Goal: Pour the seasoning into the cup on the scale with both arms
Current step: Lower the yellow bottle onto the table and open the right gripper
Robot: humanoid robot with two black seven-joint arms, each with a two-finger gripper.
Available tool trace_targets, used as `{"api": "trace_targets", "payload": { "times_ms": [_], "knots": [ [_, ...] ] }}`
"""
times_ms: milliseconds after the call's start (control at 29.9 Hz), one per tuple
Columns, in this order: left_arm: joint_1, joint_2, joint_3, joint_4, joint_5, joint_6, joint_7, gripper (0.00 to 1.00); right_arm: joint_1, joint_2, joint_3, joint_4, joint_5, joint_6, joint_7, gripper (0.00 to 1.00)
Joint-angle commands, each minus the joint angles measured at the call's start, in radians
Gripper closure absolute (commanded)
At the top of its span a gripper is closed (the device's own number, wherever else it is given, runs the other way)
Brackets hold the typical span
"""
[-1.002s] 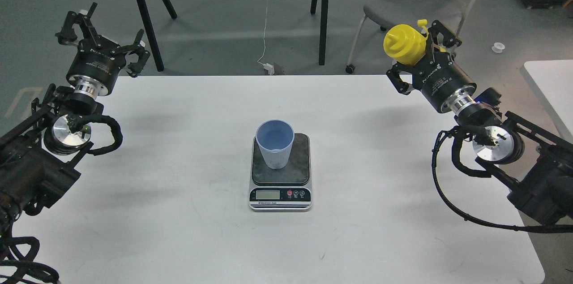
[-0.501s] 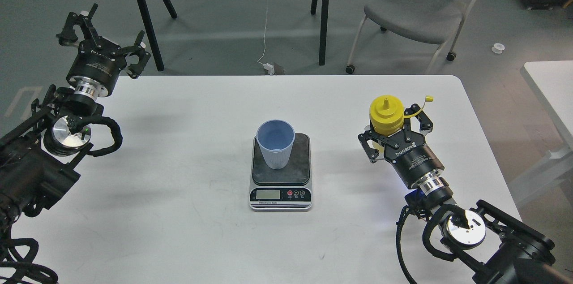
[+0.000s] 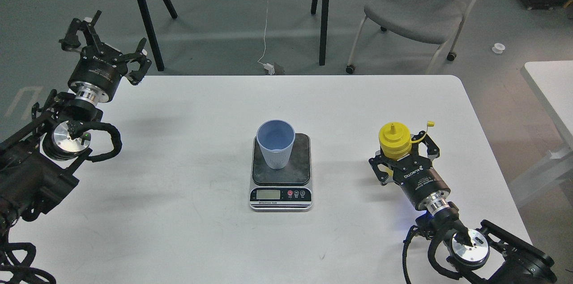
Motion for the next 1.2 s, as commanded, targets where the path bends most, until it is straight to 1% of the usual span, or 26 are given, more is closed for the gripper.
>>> {"api": "trace_targets", "payload": {
  "times_ms": [0, 134, 200, 267, 334, 434, 468, 501, 535, 568, 601, 735, 1102, 1169],
  "knots": [
    [-0.004, -0.007, -0.001, 0.000, 0.019, 0.000, 0.000, 0.00, -0.002, 0.001, 0.003, -0.011, 0.001, 0.000, 0.000, 0.59],
    [-0.005, -0.001, -0.001, -0.001, 0.024, 0.000, 0.000, 0.00, -0.002, 0.003, 0.005, -0.009, 0.003, 0.000, 0.000, 0.53],
    [-0.005, 0.004, -0.001, -0.001, 0.024, 0.000, 0.000, 0.00, -0.002, 0.003, 0.005, -0.006, 0.003, 0.000, 0.000, 0.49],
    [-0.005, 0.008, -0.001, -0.001, 0.024, 0.000, 0.000, 0.00, -0.004, 0.003, 0.005, -0.001, 0.004, 0.000, 0.000, 0.41],
    [-0.004, 0.010, -0.001, -0.001, 0.024, 0.000, 0.000, 0.00, -0.005, 0.003, 0.006, 0.002, 0.006, 0.000, 0.001, 0.30],
    [-0.001, 0.014, -0.001, -0.003, 0.024, 0.000, -0.001, 0.00, -0.009, 0.000, 0.025, 0.002, 0.006, 0.000, 0.001, 0.19],
    [0.001, 0.014, -0.001, -0.003, 0.024, 0.000, -0.001, 0.00, -0.016, -0.005, 0.029, 0.005, 0.006, 0.000, 0.001, 0.16],
    [0.001, 0.016, -0.001, -0.003, 0.024, 0.000, -0.001, 0.00, -0.025, -0.007, 0.034, 0.008, 0.006, 0.000, 0.001, 0.15],
    [0.002, 0.014, -0.001, -0.003, 0.024, 0.000, -0.001, 0.00, -0.035, -0.008, 0.040, 0.014, 0.006, 0.000, 0.003, 0.12],
    [0.001, 0.014, -0.001, -0.003, 0.024, 0.000, -0.001, 0.00, -0.042, -0.011, 0.045, 0.021, 0.006, 0.000, 0.003, 0.07],
    [0.001, 0.014, -0.001, -0.003, 0.024, 0.000, -0.001, 0.00, -0.053, -0.017, 0.052, 0.032, 0.004, 0.000, 0.003, 0.05],
    [-0.002, 0.014, -0.003, -0.006, 0.024, 0.000, -0.001, 0.00, -0.097, -0.057, 0.065, 0.061, 0.004, 0.000, 0.011, 0.04],
    [-0.001, 0.014, -0.001, -0.006, 0.024, 0.000, -0.001, 0.00, -0.260, -0.129, 0.102, 0.147, 0.003, 0.000, 0.012, 0.01],
    [-0.002, 0.014, -0.003, -0.006, 0.024, 0.000, -0.001, 0.00, -0.292, -0.158, 0.111, 0.181, 0.003, 0.000, 0.014, 0.01]
  ]
}}
